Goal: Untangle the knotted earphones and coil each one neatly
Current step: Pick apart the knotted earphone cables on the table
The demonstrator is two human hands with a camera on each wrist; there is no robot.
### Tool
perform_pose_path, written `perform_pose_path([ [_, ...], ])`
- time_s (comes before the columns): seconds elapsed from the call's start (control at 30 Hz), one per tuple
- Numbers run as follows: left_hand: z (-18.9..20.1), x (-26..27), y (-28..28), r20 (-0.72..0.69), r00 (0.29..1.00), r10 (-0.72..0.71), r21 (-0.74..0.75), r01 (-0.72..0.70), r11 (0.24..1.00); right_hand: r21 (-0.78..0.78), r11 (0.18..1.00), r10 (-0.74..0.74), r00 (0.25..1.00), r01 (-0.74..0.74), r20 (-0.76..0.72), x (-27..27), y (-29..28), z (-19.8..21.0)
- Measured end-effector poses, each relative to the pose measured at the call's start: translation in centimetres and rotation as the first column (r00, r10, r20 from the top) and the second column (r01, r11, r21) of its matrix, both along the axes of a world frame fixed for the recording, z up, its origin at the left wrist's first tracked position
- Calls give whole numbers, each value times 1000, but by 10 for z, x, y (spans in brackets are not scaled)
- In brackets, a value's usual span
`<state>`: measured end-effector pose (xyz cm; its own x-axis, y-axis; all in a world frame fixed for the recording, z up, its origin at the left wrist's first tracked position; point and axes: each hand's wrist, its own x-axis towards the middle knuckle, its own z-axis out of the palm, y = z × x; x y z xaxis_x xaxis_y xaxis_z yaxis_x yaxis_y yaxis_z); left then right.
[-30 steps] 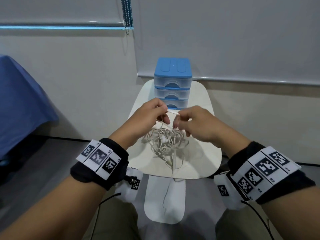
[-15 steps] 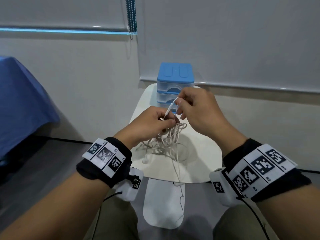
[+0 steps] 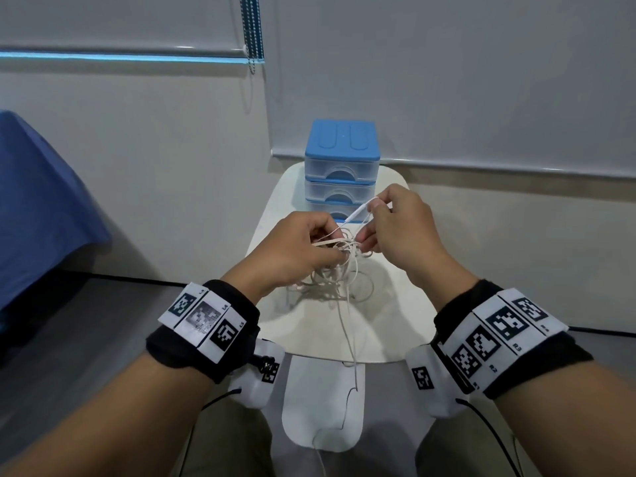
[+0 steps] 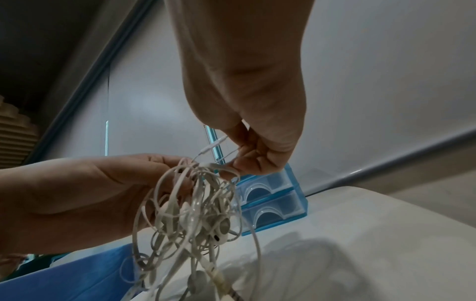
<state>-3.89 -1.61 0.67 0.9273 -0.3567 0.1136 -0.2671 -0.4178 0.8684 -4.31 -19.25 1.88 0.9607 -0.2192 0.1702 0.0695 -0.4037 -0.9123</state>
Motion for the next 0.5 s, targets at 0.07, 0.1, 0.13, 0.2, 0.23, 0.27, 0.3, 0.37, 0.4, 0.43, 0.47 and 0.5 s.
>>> perform_pose_path([
  [0.07, 0, -1, 0, -7, 1000, -10, -17, 10, 1000, -2, 1000, 5, 998, -5, -59, 3, -1, -5],
  [0.1, -1, -1, 0, -17, 1000, -10, -30, 10, 1000, -3, 1000, 11, 997, -11, -80, 3, -2, -7],
  [0.13, -2, -1, 0, -33, 999, -10, -43, 9, 999, 0, 1000, 17, 996, -17, -92, 4, -3, -7],
  [0.2, -3, 0, 1, -79, 996, -41, -67, 36, 997, 24, 999, 29, 996, -27, -90, 5, -3, -6],
  [0.23, -3, 0, 1, -104, 992, -65, -80, 57, 995, 41, 999, 32, 996, -29, -83, 5, -3, -5],
  [0.27, -3, 0, 1, -128, 988, -84, -97, 72, 993, 60, 998, 35, 997, -30, -76, 5, -3, -3],
  [0.3, -2, 0, 0, -143, 985, -94, -105, 80, 991, 73, 997, 39, 997, -34, -68, 6, -3, -1],
  [0.37, 1, -2, -2, -143, 986, -91, -97, 78, 992, 89, 995, 51, 998, -47, -48, 6, -1, 2],
  [0.4, 2, -2, -3, -133, 988, -79, -85, 68, 994, 96, 994, 55, 998, -52, -35, 7, -1, 3],
  [0.43, 3, -2, -5, -126, 990, -65, -67, 57, 996, 103, 993, 56, 998, -53, -22, 8, -1, 4],
  [0.47, 2, -2, -6, -125, 991, -53, -55, 46, 997, 108, 993, 56, 998, -55, -6, 9, -1, 6],
  [0.5, 2, -1, -7, -133, 990, -41, -37, 37, 999, 116, 992, 58, 998, -60, 15, 9, -1, 7],
])
